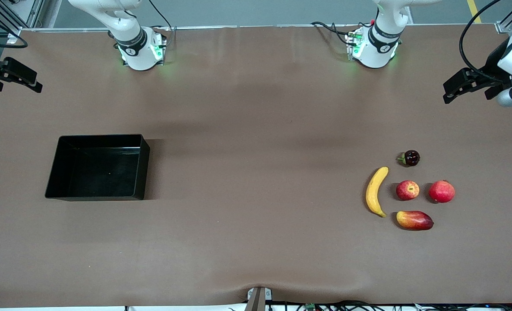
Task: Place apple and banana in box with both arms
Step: 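Reach the left gripper toward the red-yellow apple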
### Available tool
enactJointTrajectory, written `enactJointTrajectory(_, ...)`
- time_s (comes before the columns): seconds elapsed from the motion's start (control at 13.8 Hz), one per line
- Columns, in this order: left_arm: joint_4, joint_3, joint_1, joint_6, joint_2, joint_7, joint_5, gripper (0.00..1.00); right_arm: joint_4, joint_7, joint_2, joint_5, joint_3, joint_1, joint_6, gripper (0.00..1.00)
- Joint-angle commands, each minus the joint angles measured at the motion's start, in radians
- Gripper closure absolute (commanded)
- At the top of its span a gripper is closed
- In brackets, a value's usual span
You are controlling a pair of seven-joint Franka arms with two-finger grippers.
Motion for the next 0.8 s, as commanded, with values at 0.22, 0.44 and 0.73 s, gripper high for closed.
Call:
enactJointTrajectory(0.22, 0.006, -0.003, 0.007, 0.055, 0.023, 0.025, 0.02, 0.0, 0.014, -0.018, 0.007, -0.006, 0.0, -0.006, -0.004, 0.0)
enactJointTrajectory(0.44, -0.004, -0.003, 0.028, 0.102, 0.085, 0.025, 0.02, 0.0, 0.014, -0.017, 0.008, -0.006, -0.002, -0.007, -0.007, 0.0)
enactJointTrajectory(0.73, -0.013, -0.003, 0.03, 0.18, 0.183, 0.023, 0.021, 0.0, 0.016, -0.017, 0.015, -0.007, -0.005, -0.012, -0.008, 0.0)
